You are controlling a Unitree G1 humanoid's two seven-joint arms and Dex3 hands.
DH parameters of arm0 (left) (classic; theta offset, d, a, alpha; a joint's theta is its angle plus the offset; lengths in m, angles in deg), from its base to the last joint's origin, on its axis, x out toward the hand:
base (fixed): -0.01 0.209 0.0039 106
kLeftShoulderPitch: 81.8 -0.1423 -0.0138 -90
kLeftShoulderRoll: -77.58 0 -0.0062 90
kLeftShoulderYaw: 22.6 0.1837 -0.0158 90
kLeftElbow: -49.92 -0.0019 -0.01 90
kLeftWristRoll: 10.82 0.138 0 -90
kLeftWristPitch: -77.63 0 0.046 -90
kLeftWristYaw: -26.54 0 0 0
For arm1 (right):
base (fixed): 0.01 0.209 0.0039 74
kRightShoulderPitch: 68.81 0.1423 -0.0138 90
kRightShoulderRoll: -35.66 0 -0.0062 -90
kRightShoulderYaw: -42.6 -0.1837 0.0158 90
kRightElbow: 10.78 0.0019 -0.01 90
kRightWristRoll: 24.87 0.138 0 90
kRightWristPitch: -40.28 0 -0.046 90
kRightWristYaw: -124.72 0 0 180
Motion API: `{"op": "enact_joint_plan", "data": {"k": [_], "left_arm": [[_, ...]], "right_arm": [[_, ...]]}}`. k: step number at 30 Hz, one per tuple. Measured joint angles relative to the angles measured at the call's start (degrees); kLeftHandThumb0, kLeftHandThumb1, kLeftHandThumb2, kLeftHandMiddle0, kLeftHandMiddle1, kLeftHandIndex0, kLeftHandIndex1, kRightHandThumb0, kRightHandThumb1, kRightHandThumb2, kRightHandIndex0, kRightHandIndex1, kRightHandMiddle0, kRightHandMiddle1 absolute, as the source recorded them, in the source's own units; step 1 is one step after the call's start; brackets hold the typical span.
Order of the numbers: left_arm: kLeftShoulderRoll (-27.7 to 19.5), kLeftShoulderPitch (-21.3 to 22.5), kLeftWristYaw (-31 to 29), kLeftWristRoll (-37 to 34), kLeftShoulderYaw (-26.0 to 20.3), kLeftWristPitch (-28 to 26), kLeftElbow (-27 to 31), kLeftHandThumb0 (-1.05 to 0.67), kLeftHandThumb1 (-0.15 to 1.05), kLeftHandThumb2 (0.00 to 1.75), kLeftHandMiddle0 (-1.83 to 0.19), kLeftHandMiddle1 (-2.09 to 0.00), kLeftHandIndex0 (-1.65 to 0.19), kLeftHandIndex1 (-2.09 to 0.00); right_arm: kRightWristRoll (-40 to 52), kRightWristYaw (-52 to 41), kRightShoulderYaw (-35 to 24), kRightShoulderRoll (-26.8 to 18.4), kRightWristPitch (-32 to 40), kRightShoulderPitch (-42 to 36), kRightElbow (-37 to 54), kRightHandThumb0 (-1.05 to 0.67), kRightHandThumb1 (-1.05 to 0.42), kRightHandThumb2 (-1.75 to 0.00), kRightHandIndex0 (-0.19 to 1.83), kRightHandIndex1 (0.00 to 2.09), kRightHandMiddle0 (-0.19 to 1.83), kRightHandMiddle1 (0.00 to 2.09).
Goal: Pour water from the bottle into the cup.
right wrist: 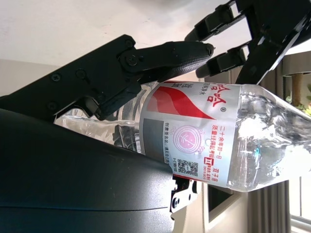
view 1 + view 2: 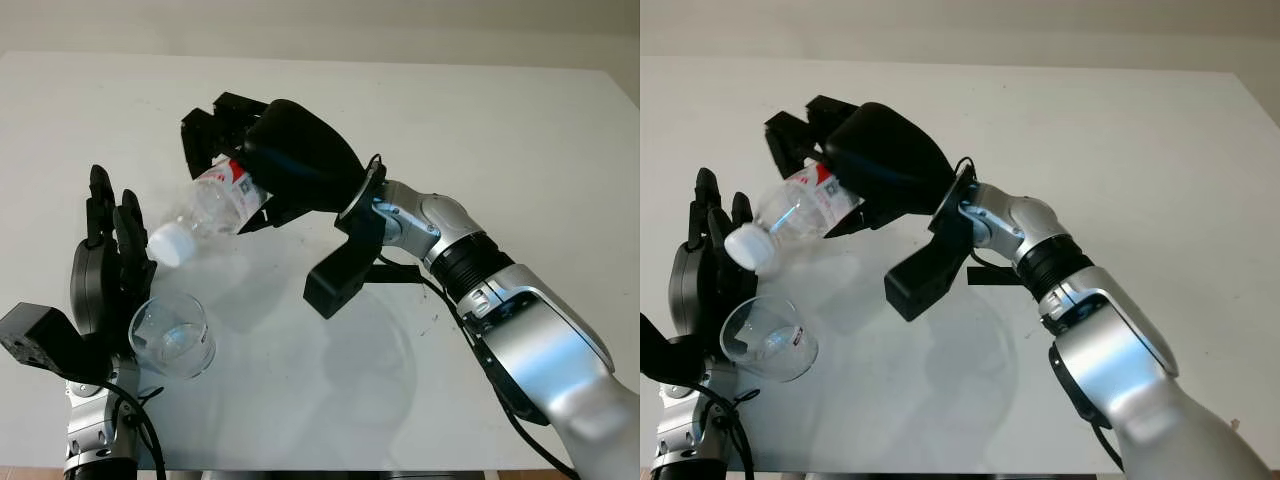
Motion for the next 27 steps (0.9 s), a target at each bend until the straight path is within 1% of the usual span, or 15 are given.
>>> {"op": "enact_joint_plan", "data": {"k": [4,9,13,17,20,27], "left_arm": [[0.03,0.00,0.24,0.16,0.02,0.00,0.00,-0.76,1.05,0.65,0.15,-0.05,0.19,-0.02],[0.03,0.00,0.28,0.31,0.13,-0.11,0.02,-0.75,1.05,0.66,0.15,-0.05,0.19,0.00],[0.05,0.01,0.49,0.44,0.20,-0.20,0.05,-0.75,1.05,0.65,0.15,-0.05,0.19,-0.01],[0.13,0.08,0.44,0.43,0.27,-0.18,0.00,-0.74,1.05,0.66,0.15,-0.05,0.19,-0.01],[0.20,0.19,0.44,0.44,0.27,0.08,-0.12,-0.74,1.05,0.66,0.15,-0.05,0.19,-0.01],[0.25,0.25,0.43,0.45,0.27,0.28,-0.21,-0.74,1.05,0.66,0.15,-0.05,0.19,-0.01]], "right_arm": [[-0.86,1.49,1.00,-0.48,-0.06,0.03,0.05,-0.55,-1.05,-0.49,1.20,2.09,0.87,2.09],[-1.75,3.53,1.96,-0.62,-0.18,0.03,0.94,-0.56,-1.05,-0.48,1.18,2.09,0.86,2.09],[-6.04,7.37,3.57,-1.06,2.04,0.02,4.75,-0.57,-1.05,-0.50,1.19,2.09,0.79,2.09],[-11.36,12.55,6.10,-1.00,5.72,0.01,7.51,-0.57,-1.05,-0.42,1.22,2.09,0.77,2.09],[-12.88,14.60,7.52,-0.93,6.58,0.01,7.97,-0.58,-1.05,-0.39,1.27,2.09,0.79,2.09],[-15.18,18.32,9.76,-0.88,7.69,0.03,8.58,-0.59,-1.05,-0.41,1.29,2.09,0.78,2.09]]}}
